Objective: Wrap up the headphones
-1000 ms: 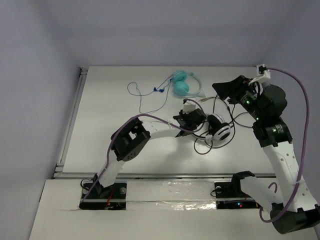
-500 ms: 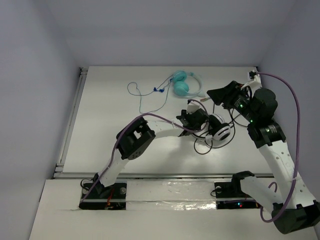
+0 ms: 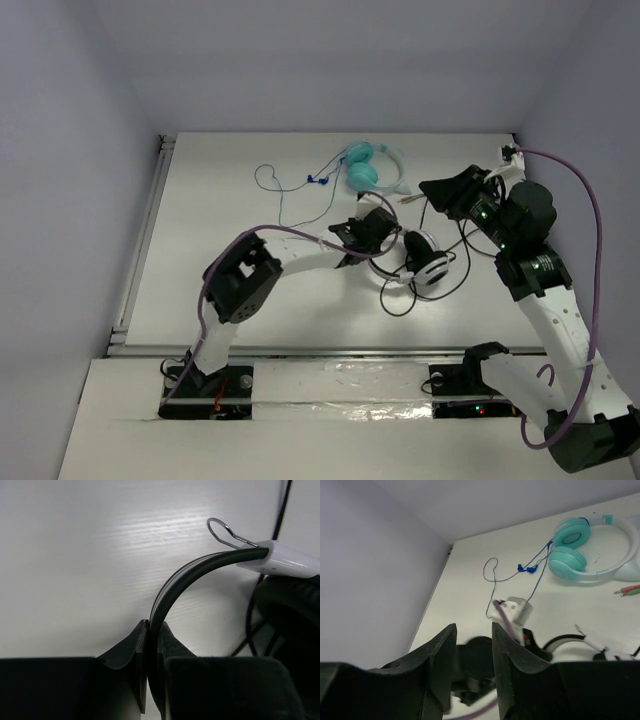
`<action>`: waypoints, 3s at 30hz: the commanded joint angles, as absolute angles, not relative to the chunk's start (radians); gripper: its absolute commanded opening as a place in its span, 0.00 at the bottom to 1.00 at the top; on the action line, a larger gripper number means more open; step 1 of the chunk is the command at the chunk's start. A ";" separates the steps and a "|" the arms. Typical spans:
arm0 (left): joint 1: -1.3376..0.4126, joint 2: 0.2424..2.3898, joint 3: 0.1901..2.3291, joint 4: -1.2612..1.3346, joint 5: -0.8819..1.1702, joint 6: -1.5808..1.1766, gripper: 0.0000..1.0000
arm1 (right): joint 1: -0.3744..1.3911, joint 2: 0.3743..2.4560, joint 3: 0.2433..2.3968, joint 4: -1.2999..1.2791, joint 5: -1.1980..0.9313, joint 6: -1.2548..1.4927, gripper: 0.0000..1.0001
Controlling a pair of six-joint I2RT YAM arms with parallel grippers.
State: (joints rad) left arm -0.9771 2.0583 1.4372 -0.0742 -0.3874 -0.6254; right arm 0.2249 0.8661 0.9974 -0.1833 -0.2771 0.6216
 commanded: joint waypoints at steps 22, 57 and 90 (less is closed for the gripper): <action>-0.537 1.226 1.339 -0.351 -0.077 -0.485 0.00 | 0.235 0.798 0.901 0.181 -0.512 0.601 0.72; -0.319 1.219 1.551 -0.387 0.425 -0.610 0.00 | 0.385 1.459 0.509 1.039 -0.488 0.795 0.70; -0.485 1.005 0.870 0.063 -0.437 -0.928 0.00 | 1.049 1.175 0.690 -0.004 0.087 0.696 0.11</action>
